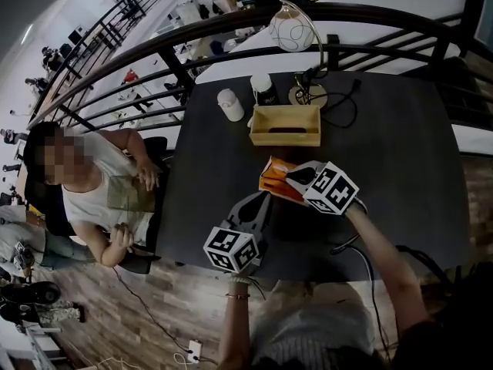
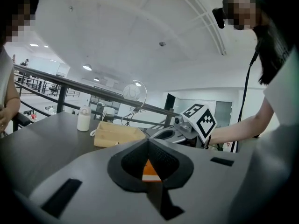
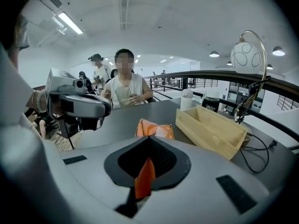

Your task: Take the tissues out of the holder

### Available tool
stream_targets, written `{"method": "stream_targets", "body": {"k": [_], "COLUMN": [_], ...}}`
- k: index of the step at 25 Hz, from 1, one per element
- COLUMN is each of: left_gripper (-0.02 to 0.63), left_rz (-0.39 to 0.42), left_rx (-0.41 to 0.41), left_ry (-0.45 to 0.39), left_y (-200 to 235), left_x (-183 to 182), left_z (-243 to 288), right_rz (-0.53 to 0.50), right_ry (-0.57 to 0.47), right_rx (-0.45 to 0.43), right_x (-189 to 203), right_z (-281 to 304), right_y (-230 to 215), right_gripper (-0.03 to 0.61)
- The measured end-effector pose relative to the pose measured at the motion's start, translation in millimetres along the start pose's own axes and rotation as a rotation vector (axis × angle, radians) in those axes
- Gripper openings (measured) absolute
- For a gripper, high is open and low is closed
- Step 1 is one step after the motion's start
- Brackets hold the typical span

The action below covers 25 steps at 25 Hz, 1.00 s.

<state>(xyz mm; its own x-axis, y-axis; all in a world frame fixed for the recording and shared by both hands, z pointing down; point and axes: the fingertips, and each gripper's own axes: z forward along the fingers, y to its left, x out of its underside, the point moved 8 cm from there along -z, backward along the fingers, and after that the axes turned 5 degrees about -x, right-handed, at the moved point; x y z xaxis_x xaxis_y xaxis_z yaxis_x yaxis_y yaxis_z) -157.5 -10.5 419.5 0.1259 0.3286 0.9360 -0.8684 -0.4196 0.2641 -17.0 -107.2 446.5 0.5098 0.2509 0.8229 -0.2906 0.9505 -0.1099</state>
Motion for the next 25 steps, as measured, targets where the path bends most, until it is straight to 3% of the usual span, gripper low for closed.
{"method": "stream_targets", "body": {"k": [11,25], "left_gripper": [0.008,0.008], "left_rz": [-0.033,-0.043], "left_rx": [-0.003,0.016], "left_ry": [0.039,0.046], "left_y": [6.5,4.5], "left_x": [15.9,19.5], "left_z": [-1.6,2.2], "right_rz": [0.032,0.033], "right_ry": [0.046,0.099], "right_rx": [-0.042,0.030], "right_x": [19.1,21.0], "right_z": [22.4,27.3], "right_y": [14.1,21.6], "right_gripper": [0.017,0.018]}}
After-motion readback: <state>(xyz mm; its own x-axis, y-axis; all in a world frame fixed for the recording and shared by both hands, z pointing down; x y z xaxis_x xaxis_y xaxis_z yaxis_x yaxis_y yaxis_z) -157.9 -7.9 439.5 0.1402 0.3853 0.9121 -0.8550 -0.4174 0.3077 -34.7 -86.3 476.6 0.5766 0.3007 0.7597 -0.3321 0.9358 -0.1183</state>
